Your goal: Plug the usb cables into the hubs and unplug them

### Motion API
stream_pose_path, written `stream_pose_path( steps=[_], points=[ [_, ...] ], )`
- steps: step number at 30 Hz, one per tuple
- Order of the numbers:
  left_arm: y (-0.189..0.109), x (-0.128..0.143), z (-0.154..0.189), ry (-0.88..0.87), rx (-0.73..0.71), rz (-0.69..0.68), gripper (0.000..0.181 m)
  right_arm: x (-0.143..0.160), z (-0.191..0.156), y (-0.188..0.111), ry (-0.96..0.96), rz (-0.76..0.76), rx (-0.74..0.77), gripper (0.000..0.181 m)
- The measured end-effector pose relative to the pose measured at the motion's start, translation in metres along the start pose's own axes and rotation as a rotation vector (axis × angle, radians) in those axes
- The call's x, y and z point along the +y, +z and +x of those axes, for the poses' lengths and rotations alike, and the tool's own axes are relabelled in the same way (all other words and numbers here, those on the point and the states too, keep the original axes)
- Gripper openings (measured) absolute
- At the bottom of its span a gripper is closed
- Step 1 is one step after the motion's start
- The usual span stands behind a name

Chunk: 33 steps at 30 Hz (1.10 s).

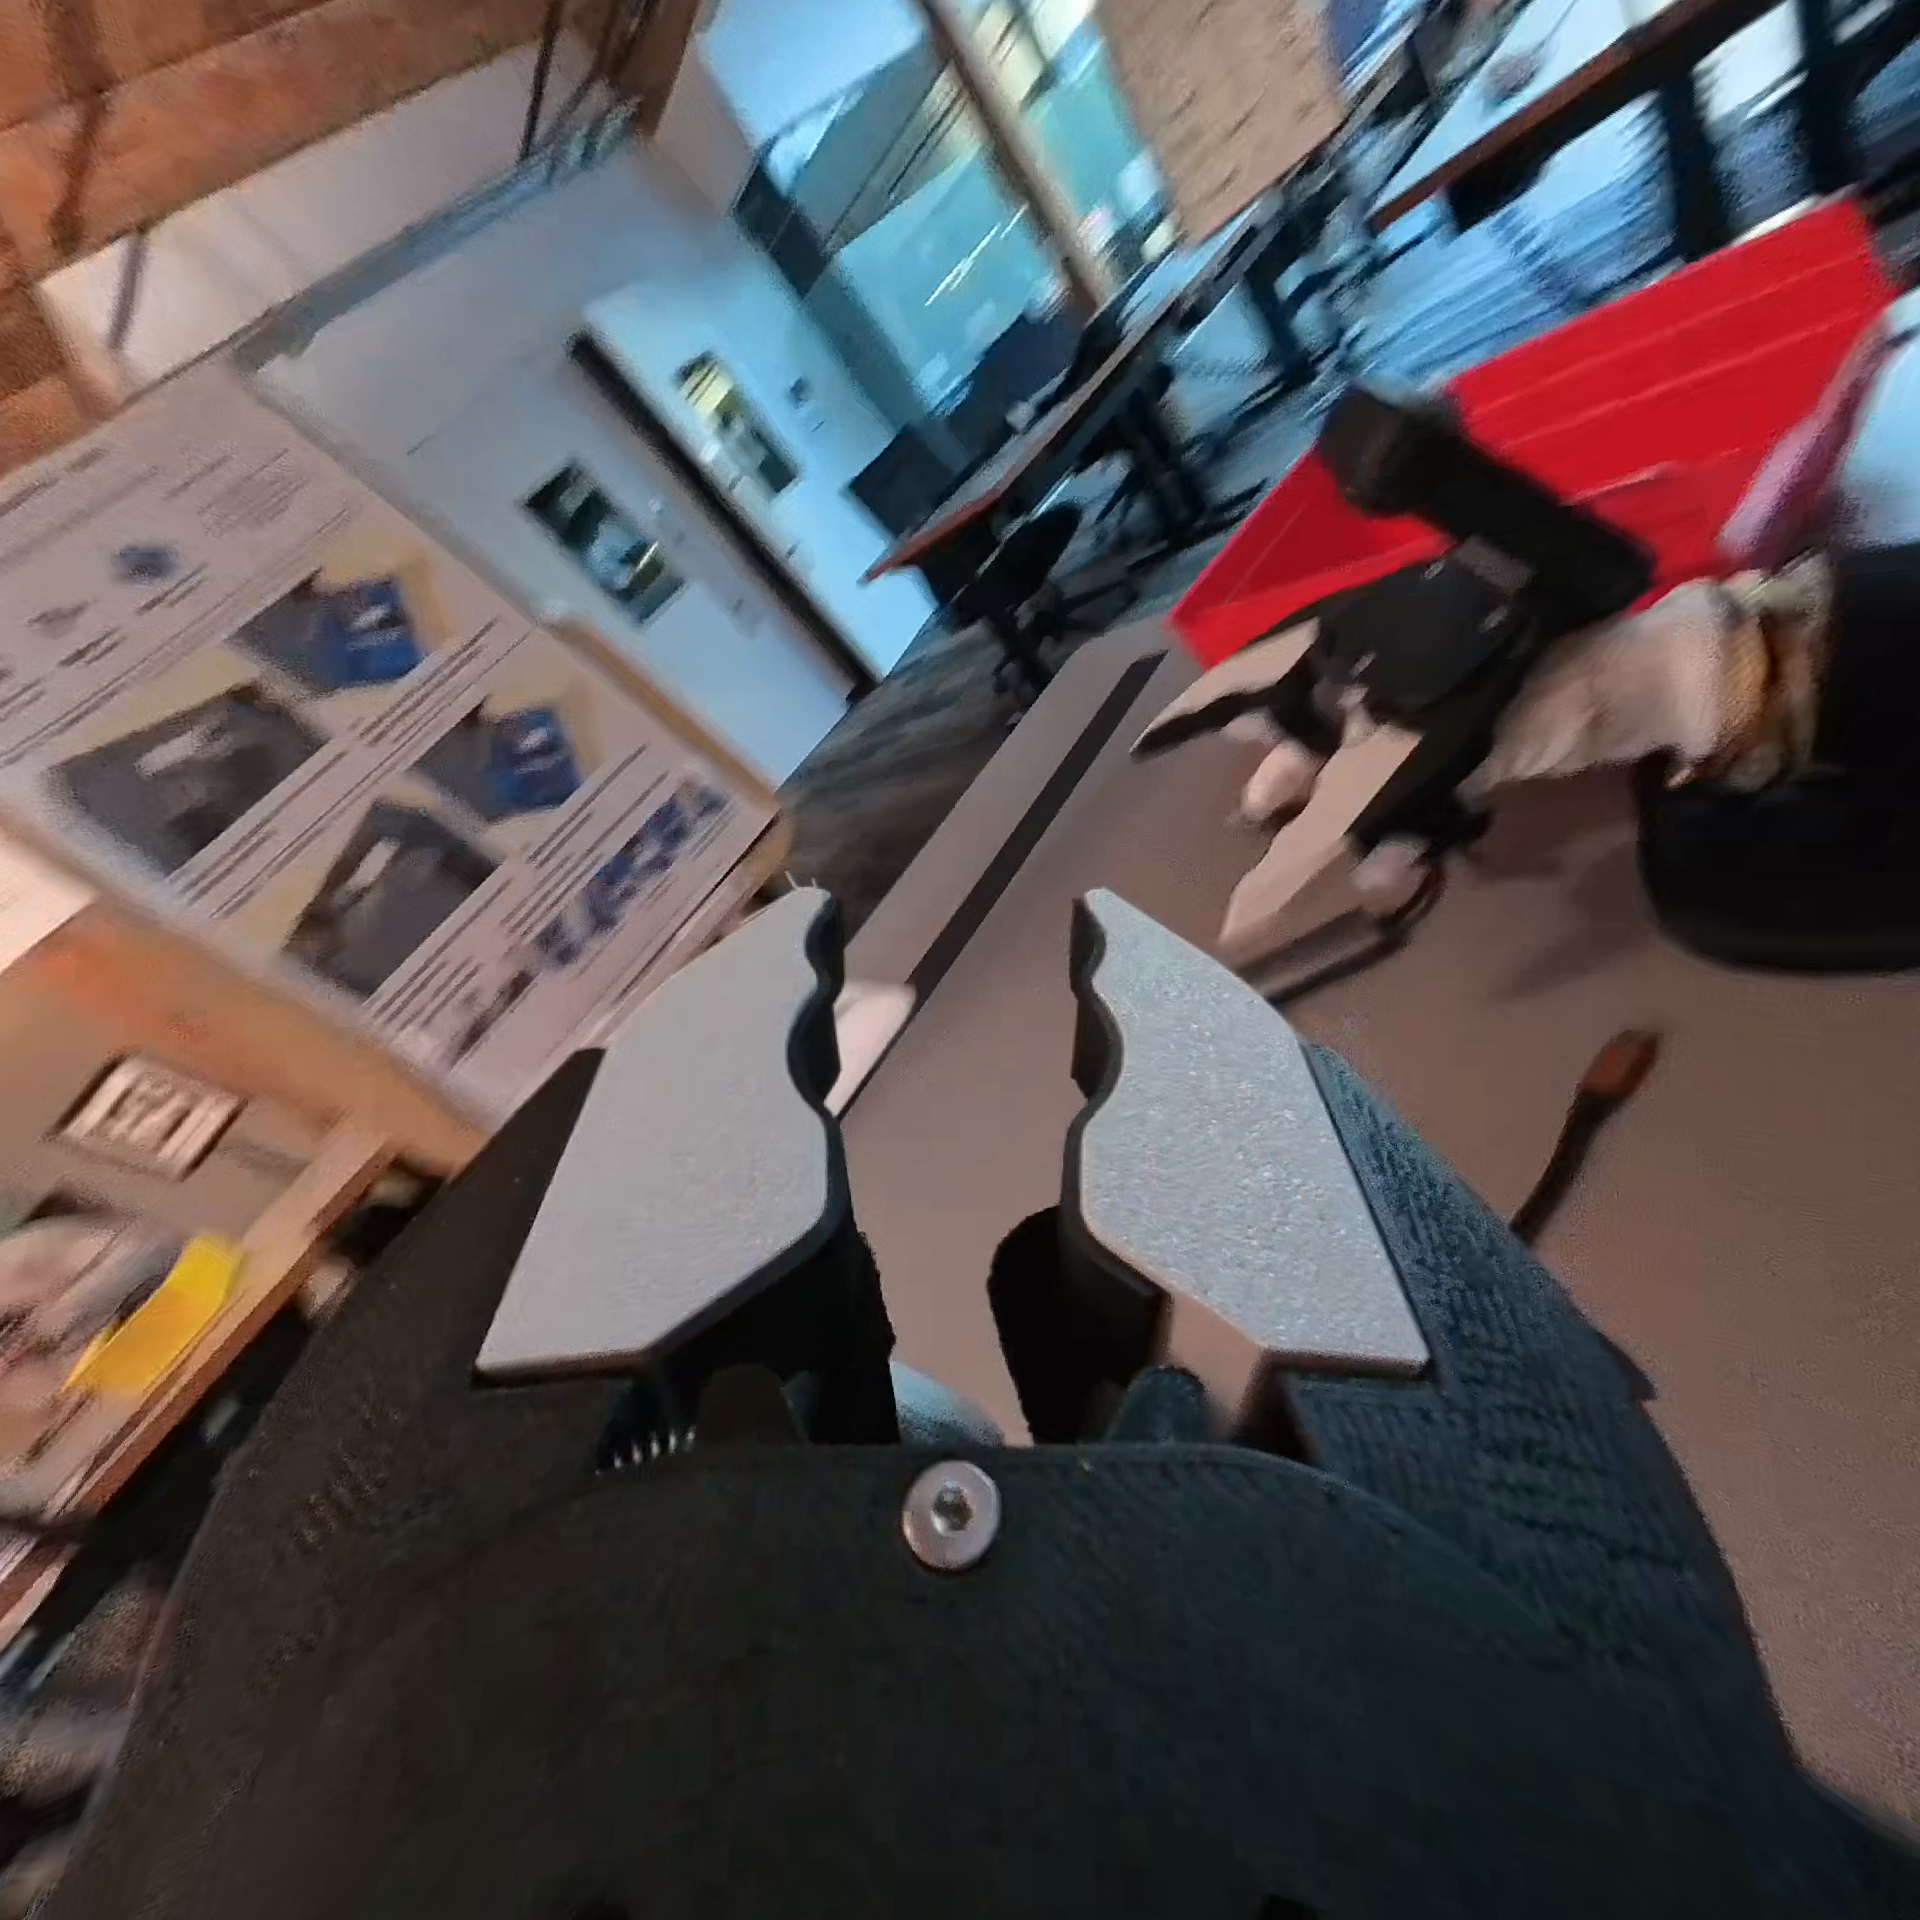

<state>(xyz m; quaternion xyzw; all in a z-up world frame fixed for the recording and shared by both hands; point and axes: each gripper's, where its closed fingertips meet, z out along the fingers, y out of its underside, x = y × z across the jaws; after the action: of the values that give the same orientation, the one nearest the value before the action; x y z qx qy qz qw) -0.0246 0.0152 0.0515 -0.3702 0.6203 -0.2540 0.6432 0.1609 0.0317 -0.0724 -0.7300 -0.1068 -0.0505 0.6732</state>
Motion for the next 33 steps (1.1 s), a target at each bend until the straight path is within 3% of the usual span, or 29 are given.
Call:
stream_pose_path(
  steps=[3, 5, 7, 9, 11, 16, 18, 20, 22, 25, 29, 33],
  points=[
    [-0.071, 0.047, -0.056, -0.015, -0.251, -0.23, 0.044, -0.012, -0.001, -0.003, 0.02, 0.055, 0.003, 0.125],
    [-0.123, 0.085, -0.083, -0.119, -0.364, -0.384, 0.043, -0.018, 0.001, -0.007, 0.04, 0.082, 0.009, 0.124],
    [-0.164, 0.123, -0.092, -0.317, -0.398, -0.49, 0.038, -0.02, 0.004, -0.009, 0.048, 0.093, 0.021, 0.121],
    [-0.187, 0.158, -0.085, -0.558, -0.348, -0.566, 0.035, -0.016, 0.005, -0.008, 0.064, 0.076, 0.02, 0.121],
    [-0.201, 0.196, -0.073, -0.744, -0.293, -0.693, 0.033, -0.016, 0.005, -0.008, 0.058, 0.075, 0.023, 0.12],
    [-0.205, 0.268, -0.046, -0.835, -0.189, -0.974, 0.032, -0.018, 0.007, -0.009, 0.049, 0.086, 0.037, 0.118],
    [-0.204, 0.283, -0.028, -0.859, -0.092, -1.078, 0.03, -0.018, 0.009, -0.01, 0.054, 0.09, 0.041, 0.117],
    [-0.202, 0.289, -0.016, -0.876, -0.014, -1.127, 0.013, -0.019, 0.009, -0.01, 0.057, 0.093, 0.041, 0.116],
    [-0.202, 0.29, -0.019, -0.847, -0.018, -1.141, 0.003, -0.019, 0.009, -0.01, 0.053, 0.091, 0.041, 0.114],
    [-0.191, 0.262, -0.052, -0.775, -0.128, -0.934, 0.003, -0.018, 0.007, -0.01, 0.041, 0.084, 0.036, 0.113],
    [-0.18, 0.172, -0.12, -0.698, -0.317, -0.323, 0.003, -0.02, 0.006, -0.01, 0.036, 0.094, 0.033, 0.11],
    [-0.19, 0.079, -0.147, -0.681, -0.285, 0.247, 0.003, -0.021, 0.006, -0.011, 0.037, 0.1, 0.03, 0.109]
  ],
)
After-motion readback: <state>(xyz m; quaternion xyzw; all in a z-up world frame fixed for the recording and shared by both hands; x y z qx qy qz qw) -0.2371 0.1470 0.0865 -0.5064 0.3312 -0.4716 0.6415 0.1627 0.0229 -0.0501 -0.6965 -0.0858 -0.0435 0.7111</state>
